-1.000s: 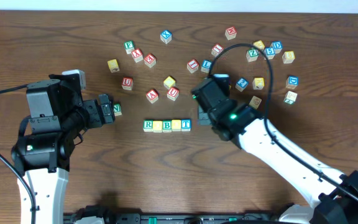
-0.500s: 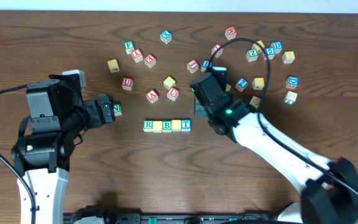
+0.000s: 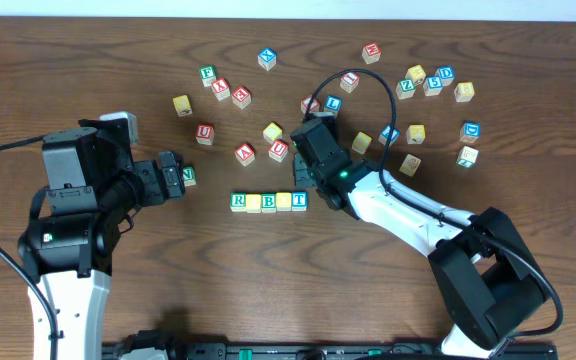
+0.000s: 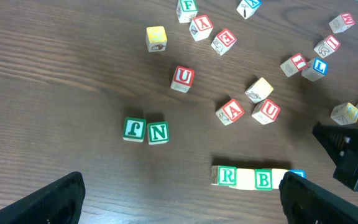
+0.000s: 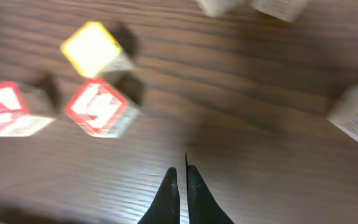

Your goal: Spell out ROBOT

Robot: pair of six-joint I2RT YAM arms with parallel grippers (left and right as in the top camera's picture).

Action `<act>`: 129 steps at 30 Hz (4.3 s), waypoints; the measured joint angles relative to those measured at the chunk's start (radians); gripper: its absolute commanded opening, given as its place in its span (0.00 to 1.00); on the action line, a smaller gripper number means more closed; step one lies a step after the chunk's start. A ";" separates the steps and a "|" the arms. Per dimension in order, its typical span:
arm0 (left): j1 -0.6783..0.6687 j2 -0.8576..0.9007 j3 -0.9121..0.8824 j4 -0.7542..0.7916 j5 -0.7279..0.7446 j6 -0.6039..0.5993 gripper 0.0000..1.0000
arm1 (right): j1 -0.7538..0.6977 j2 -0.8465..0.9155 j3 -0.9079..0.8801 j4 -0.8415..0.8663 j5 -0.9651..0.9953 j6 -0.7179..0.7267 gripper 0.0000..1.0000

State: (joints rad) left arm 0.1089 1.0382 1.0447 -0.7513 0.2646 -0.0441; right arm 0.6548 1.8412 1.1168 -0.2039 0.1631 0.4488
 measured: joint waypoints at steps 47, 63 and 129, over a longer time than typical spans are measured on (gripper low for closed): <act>0.000 0.000 0.000 0.000 0.000 0.000 0.98 | 0.050 0.063 0.000 -0.038 -0.246 -0.162 0.01; 0.000 0.000 0.000 0.000 0.000 0.000 0.98 | 0.050 0.063 0.000 -0.038 -0.246 -0.162 0.01; 0.000 0.000 0.000 0.001 0.000 0.000 0.98 | 0.002 0.063 0.000 -0.089 -0.127 -0.041 0.01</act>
State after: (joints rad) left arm 0.1089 1.0382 1.0447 -0.7506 0.2646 -0.0441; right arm 0.6563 1.9045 1.1168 -0.2924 0.0357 0.4080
